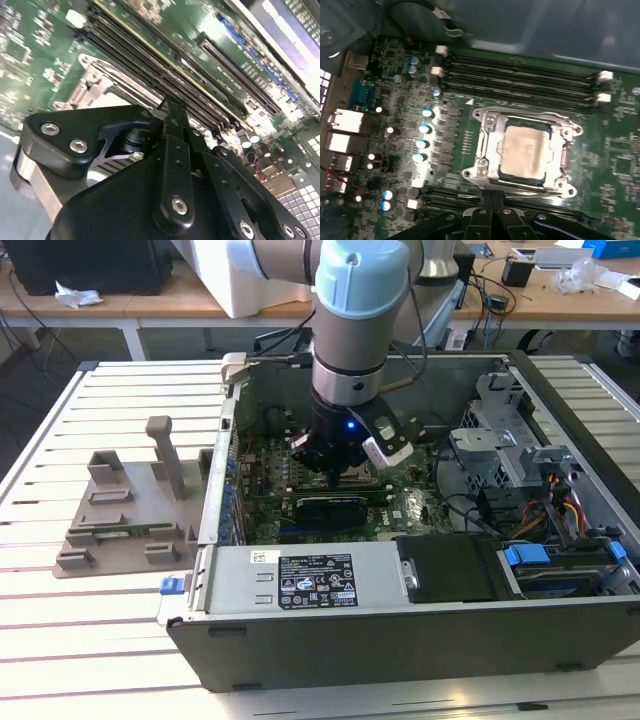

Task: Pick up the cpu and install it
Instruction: 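Install the second cpu locking lever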

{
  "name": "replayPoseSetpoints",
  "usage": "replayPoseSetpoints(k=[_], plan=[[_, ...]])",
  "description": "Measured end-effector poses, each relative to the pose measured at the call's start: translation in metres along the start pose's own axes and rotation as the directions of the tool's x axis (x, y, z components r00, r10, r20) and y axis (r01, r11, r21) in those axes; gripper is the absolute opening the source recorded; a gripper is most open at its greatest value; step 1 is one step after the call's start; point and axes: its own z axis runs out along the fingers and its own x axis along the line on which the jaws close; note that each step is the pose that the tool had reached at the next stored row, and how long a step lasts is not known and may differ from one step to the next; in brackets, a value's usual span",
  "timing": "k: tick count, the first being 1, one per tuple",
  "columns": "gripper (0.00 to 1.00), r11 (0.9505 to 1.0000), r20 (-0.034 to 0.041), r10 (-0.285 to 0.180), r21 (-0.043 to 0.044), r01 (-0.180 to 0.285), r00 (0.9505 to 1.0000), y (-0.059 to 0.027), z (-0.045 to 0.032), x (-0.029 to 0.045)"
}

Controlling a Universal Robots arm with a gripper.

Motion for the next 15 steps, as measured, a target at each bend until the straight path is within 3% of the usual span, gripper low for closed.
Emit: replayPoseSetpoints(k=[5,9,11,13,15], plan=[[0.11,0.9998,0.0004,-0.013,-0.012,0.013,0.9999,0.0026,0.0099,0.0226],[0.11,0.9995,-0.0009,-0.029,-0.0153,0.029,0.9996,0.0054,0.0126,0.0229],[0.11,0.9993,-0.0007,-0.033,-0.0181,0.033,0.9995,0.0059,0.0084,0.0229],[0.11,0.9991,-0.0093,-0.032,-0.0267,0.032,0.9994,0.0054,0.0063,0.0183],[0.11,0.9989,-0.0122,-0.032,-0.0353,0.032,0.9994,0.0053,0.007,0.0166]])
